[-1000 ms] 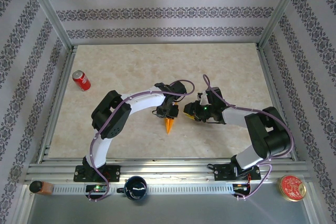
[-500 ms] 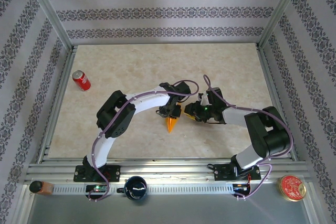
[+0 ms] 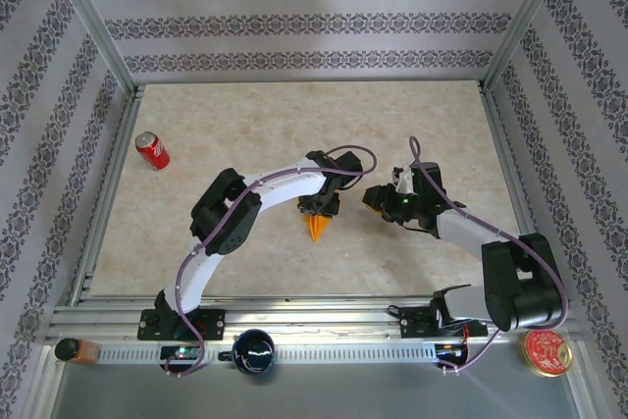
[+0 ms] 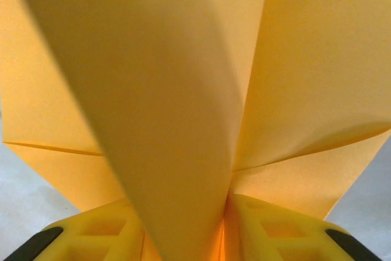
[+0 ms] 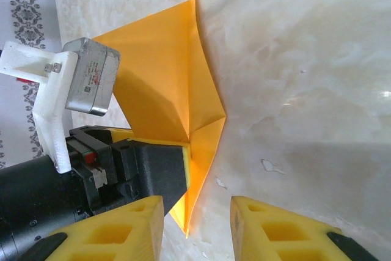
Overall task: Fold a paper plane with a square sheet of paper (pick it up from the middle)
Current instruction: Move a paper plane to the center of the table.
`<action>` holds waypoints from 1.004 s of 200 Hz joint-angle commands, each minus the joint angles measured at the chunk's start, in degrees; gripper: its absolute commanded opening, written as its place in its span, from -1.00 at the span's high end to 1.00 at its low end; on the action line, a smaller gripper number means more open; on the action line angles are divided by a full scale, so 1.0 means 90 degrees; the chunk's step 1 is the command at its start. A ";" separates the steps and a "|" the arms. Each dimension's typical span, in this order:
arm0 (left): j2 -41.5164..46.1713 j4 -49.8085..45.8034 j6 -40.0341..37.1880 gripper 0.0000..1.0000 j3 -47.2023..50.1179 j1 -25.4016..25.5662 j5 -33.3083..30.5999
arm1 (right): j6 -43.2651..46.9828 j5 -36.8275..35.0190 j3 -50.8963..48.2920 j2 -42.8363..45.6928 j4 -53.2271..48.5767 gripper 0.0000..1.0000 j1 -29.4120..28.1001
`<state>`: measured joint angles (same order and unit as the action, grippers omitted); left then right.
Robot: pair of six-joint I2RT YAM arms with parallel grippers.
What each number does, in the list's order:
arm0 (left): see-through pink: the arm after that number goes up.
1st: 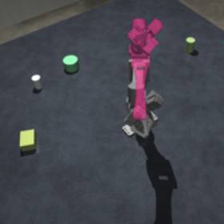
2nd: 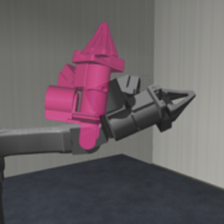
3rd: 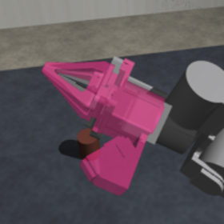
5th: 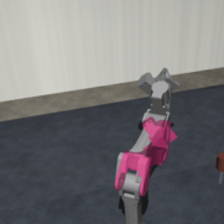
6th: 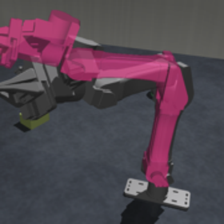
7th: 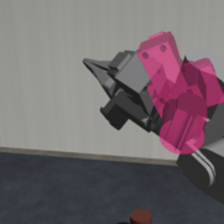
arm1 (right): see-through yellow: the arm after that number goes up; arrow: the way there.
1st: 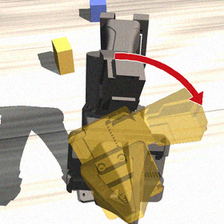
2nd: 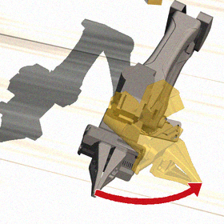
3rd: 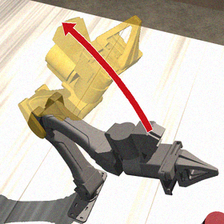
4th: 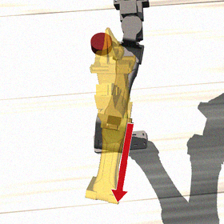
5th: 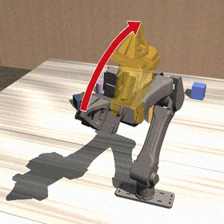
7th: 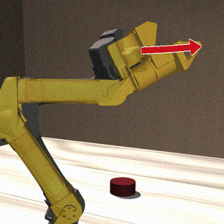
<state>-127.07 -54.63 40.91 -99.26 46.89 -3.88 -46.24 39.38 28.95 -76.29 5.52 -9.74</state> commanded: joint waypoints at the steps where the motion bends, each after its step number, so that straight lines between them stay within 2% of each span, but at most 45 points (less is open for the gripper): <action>1: -0.0316 -0.0136 0.0341 0.26 0.0030 -0.0009 -0.0129 | 0.0275 0.0341 -0.0092 0.0119 -0.0202 0.29 0.0196; 49: -0.0141 0.0622 0.0701 0.18 0.0588 -0.0214 0.0428 | 0.0333 0.0537 -0.0101 0.0117 -0.0252 0.28 0.0385; 122: -0.0131 0.0667 0.0730 0.14 0.0638 -0.0269 0.0338 | 0.0265 0.0557 -0.0014 0.0219 -0.0310 0.28 0.0389; 159: 0.0284 0.0882 0.0519 0.14 0.0628 -0.0259 0.0541 | 0.0292 0.0503 0.0034 0.0434 -0.0373 0.27 0.0409; 201: 0.0755 0.0887 0.0333 0.12 0.0621 -0.0259 0.0432 | 0.0438 0.0301 0.0133 0.0659 -0.0665 0.27 0.0487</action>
<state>-123.68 -48.01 45.65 -94.06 45.25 -0.05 -44.31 42.87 28.73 -72.12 1.63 -6.07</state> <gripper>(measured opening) 0.432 0.366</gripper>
